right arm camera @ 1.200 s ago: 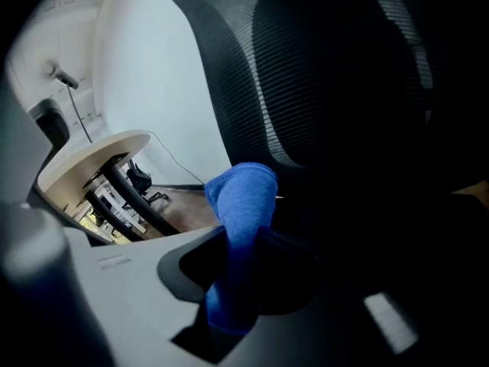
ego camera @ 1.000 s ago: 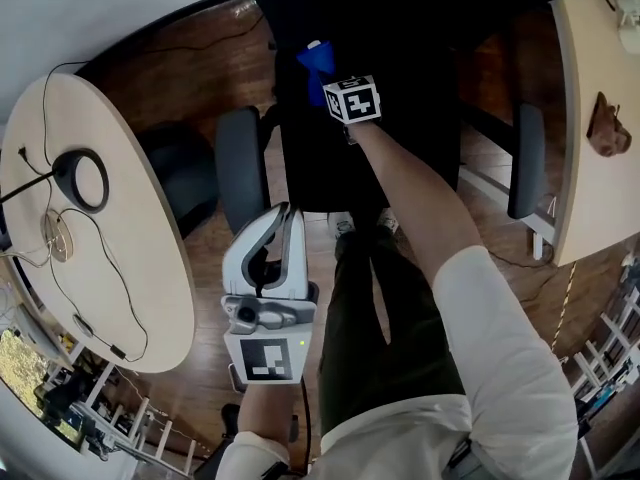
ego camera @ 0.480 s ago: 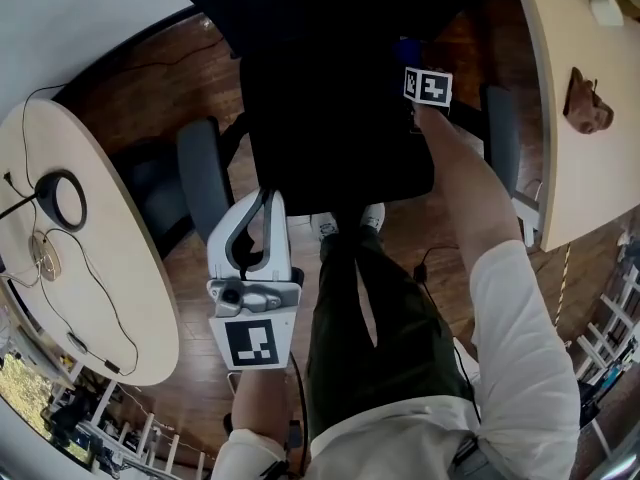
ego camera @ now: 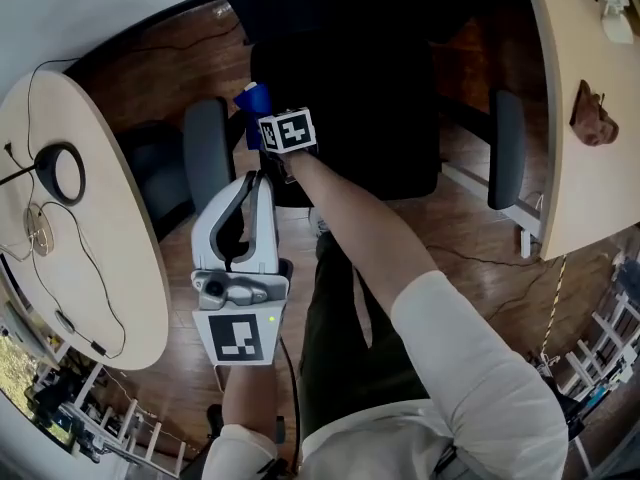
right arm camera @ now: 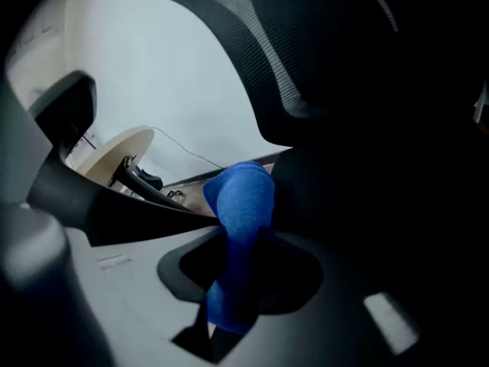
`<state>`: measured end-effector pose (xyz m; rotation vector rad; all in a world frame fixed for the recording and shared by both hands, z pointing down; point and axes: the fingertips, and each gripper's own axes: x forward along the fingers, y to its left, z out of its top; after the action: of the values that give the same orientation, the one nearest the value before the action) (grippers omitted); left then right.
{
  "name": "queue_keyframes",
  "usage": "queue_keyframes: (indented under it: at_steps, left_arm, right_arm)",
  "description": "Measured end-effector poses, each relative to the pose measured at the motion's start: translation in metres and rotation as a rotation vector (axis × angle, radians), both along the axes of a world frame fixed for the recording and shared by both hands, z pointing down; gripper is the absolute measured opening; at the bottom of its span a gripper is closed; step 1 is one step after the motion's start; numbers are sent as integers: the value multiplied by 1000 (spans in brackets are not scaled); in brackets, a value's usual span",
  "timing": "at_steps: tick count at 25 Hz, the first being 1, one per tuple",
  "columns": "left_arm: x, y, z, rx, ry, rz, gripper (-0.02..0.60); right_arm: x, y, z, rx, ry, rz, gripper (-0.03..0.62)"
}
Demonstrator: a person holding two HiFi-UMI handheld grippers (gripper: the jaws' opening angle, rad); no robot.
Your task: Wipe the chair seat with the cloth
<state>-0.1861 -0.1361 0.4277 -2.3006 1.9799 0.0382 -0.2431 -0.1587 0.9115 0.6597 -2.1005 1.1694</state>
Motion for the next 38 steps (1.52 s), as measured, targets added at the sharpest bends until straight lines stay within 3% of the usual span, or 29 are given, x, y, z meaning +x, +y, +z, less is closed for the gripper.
queue_keyframes:
  at_steps: [3, 5, 7, 14, 17, 19, 21, 23, 26, 28, 30, 34, 38]
  left_arm:
    - [-6, 2, 12, -10, -16, -12, 72]
    - [-6, 2, 13, -5, -21, -13, 72]
    - [-4, 1, 11, -1, -19, -10, 72]
    - [15, 9, 19, -17, 11, 11, 72]
    - [21, 9, 28, -38, 31, 14, 72]
    - [26, 7, 30, -52, 50, 15, 73]
    - [29, 5, 23, -25, 18, 36, 73]
    - [25, 9, 23, -30, 18, 33, 72]
    - [13, 18, 34, -100, 95, -22, 72]
    - [9, 21, 37, -113, 99, -35, 72]
    - [4, 23, 40, -111, 84, -39, 73]
    - [-8, 29, 50, -104, 85, -48, 72]
    - [-17, 29, 54, -111, 104, -53, 73]
  right_arm:
    - [4, -9, 10, 46, 42, -7, 110]
    - [33, -23, 14, 86, 87, -8, 110]
    - [84, -42, 22, 110, 157, 11, 110]
    - [339, -105, 43, 119, 481, 238, 110]
    - [379, -99, 44, 116, 506, 266, 110]
    - [367, -90, 38, 129, 454, 251, 110]
    - [325, -76, 24, 139, 356, 236, 110]
    - [257, -48, 9, 134, 217, 204, 110]
    - [144, 14, -7, 102, 42, 91, 110]
    - [83, 51, -6, 71, -16, 23, 110]
    - [46, 76, 9, 24, -21, 0, 112]
    - [35, 76, 34, 19, 19, 1, 110]
    - [84, 43, 33, 76, 81, 9, 110]
